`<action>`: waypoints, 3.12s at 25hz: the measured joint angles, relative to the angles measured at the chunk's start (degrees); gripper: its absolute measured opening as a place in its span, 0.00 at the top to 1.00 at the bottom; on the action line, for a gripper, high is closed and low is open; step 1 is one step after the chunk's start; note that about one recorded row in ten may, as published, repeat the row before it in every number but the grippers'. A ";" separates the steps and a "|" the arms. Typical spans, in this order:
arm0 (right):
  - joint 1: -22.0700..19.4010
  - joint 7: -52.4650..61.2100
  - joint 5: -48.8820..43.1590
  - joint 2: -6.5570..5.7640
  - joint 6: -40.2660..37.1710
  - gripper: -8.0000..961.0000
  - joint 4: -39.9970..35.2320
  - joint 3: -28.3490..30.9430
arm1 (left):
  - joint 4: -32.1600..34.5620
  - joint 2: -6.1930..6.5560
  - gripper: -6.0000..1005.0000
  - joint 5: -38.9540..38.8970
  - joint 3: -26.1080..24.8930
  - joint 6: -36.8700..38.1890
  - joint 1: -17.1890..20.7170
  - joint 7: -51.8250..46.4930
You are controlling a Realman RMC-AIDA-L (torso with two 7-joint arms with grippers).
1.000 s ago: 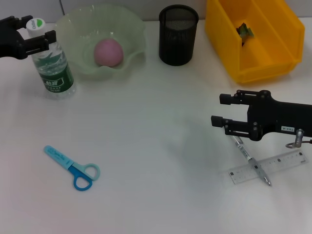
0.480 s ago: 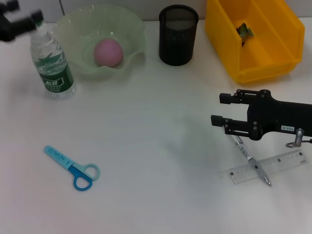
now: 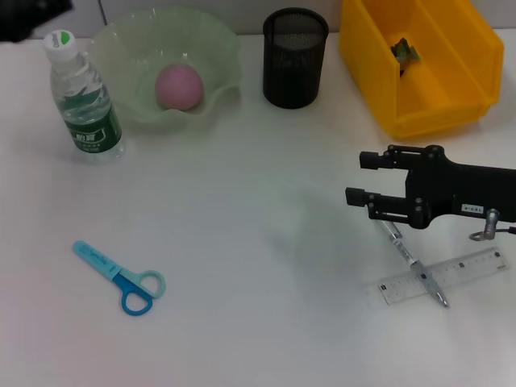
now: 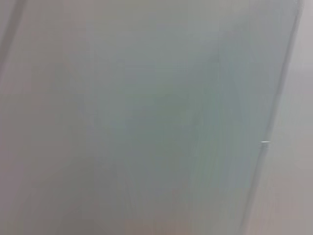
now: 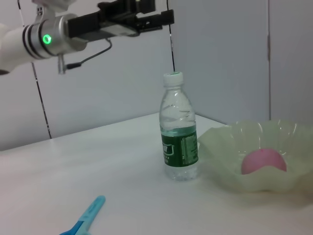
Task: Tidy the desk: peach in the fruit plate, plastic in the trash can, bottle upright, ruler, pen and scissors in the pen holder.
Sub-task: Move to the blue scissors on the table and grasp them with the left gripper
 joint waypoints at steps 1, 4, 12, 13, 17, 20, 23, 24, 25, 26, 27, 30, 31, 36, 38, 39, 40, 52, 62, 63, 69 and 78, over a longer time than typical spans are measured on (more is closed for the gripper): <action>0.02 0.51 0.09 0.00 0.05 0.33 -0.21 0.02 | 0.00 0.00 0.22 0.00 0.00 0.00 0.00 0.00; 0.18 1.84 0.21 0.00 0.04 0.33 -0.85 0.04 | -3.19 -0.65 0.22 0.42 3.19 2.70 -0.07 3.72; 1.42 7.97 0.18 -0.89 -0.61 0.33 -2.63 0.04 | -5.51 -4.04 0.22 0.62 10.49 2.01 2.63 13.98; 1.45 8.59 0.14 -1.09 -0.71 0.33 -2.81 -0.06 | -5.90 -4.18 0.22 0.61 10.68 1.79 2.91 14.71; 1.54 9.48 -0.05 -1.92 -1.97 0.33 -3.14 -0.48 | -7.81 -4.38 0.22 0.63 10.93 1.57 3.92 17.08; 1.65 10.31 -0.11 -2.22 -2.71 0.33 -3.23 -0.55 | -8.65 -4.40 0.22 0.68 11.80 1.68 4.93 19.34; 1.73 12.31 -0.18 -2.70 -3.31 0.33 -3.33 -0.61 | -8.70 -4.34 0.22 0.71 12.97 1.40 5.22 20.14; 1.77 12.89 -0.19 -2.90 -3.61 0.33 -3.34 -0.60 | -8.71 -4.17 0.22 0.73 14.30 1.08 5.36 20.47; 1.84 13.23 -0.20 -3.10 -4.07 0.33 -3.27 -0.60 | -8.71 -4.17 0.22 0.73 14.30 1.08 5.36 20.47; 1.93 13.49 -0.20 -3.28 -4.52 0.33 -3.16 -0.60 | -8.70 -4.00 0.22 0.74 15.21 0.90 5.39 20.51; 1.99 13.60 -0.21 -3.39 -4.96 0.33 -3.08 -0.60 | -8.14 -3.95 0.22 0.74 15.40 0.55 5.45 20.56; 1.98 13.77 -0.23 -3.38 -5.93 0.33 -3.26 -0.59 | -7.74 -3.86 0.22 0.79 15.48 0.47 5.49 20.71; 1.92 13.83 -0.23 -3.34 -6.21 0.33 -3.27 -0.54 | -6.55 -3.53 0.23 1.75 15.63 0.49 5.58 21.29; 2.02 14.82 -0.23 -3.24 -5.94 0.33 -2.90 -0.25 | -2.56 -2.92 0.23 7.69 15.65 0.76 4.64 21.08; 2.04 14.89 -0.23 -3.18 -5.83 0.33 -2.87 -0.35 | -1.66 -2.65 0.23 9.14 15.64 0.92 4.00 20.60; 2.05 14.95 -0.22 -3.06 -5.68 0.33 -2.85 -0.46 | -0.39 -1.97 0.23 11.74 15.63 1.75 2.62 19.61; 2.05 14.95 -0.22 -3.06 -5.68 0.33 -2.85 -0.46 | -0.39 -1.97 0.23 11.74 15.63 1.75 2.62 19.61; 2.01 19.48 0.21 -2.80 -3.62 0.33 -1.24 0.03 | 18.05 -0.89 0.23 28.48 15.58 11.03 -2.08 16.53; 2.61 22.05 0.33 -1.05 1.97 0.33 -1.11 0.21 | 26.93 -1.98 0.23 44.25 22.32 12.00 -6.04 18.34; 2.68 22.12 0.35 -0.79 2.50 0.33 -1.12 0.31 | 27.29 -2.20 0.23 45.68 22.61 12.11 -6.48 18.89; 2.81 22.17 0.57 0.54 5.11 0.33 -1.14 1.65 | 29.31 -2.99 0.23 52.70 23.40 12.72 -8.23 23.74; 2.29 21.97 1.31 0.71 5.78 0.33 -0.35 4.19 | 31.45 -4.02 0.23 57.54 29.27 12.28 -8.38 24.86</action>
